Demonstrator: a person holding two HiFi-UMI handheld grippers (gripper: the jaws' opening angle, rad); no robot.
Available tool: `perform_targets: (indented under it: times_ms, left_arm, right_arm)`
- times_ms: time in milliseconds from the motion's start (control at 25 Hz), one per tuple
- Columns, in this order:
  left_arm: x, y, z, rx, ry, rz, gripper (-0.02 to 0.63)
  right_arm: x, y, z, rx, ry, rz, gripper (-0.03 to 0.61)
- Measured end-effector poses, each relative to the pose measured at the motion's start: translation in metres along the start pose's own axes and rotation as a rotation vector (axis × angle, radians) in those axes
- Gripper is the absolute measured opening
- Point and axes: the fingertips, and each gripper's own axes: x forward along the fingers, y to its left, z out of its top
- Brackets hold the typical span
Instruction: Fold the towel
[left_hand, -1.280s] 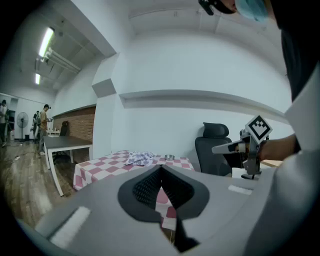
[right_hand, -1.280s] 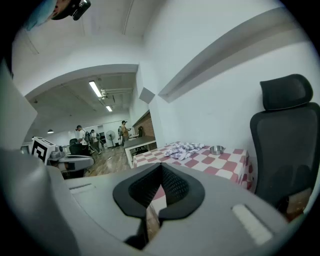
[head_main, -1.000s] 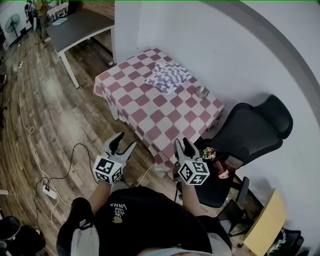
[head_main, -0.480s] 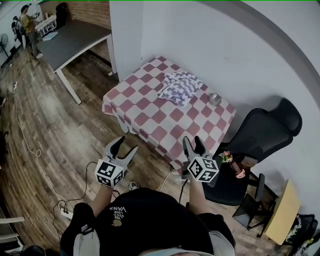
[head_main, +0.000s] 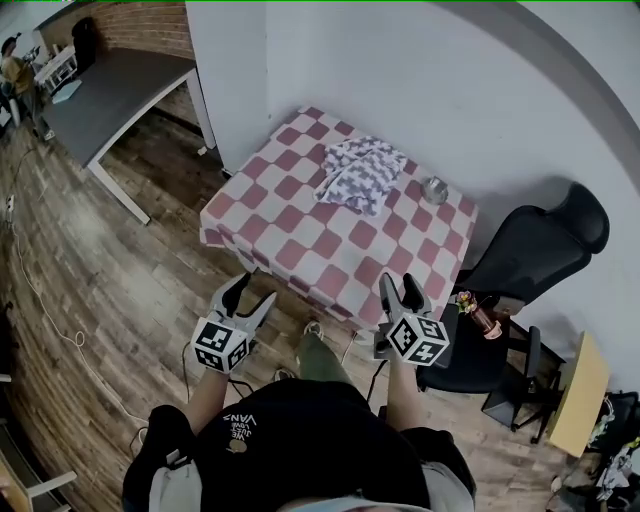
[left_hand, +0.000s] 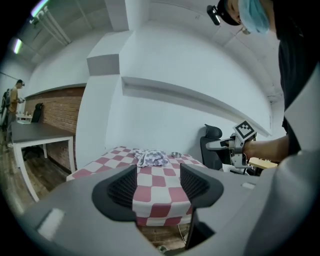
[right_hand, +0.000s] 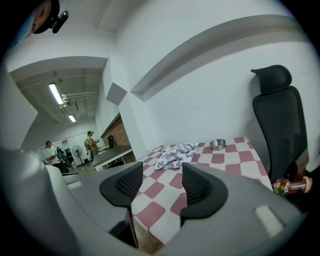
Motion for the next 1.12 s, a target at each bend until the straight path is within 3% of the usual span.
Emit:
perform_targets:
  times_ms: [760,1120]
  left_arm:
    - [0.195,0.061,0.031,0.009,0.121,-0.052,0.247]
    - [0.277,0.09,0.006,0.018,0.27,-0.125,0.245]
  right_arm:
    - [0.166,-0.071,0.09,-0.069,0.025,0.034,0.236]
    - [0.216,-0.085,0.103,-0.201,0.102,0.038,0.235]
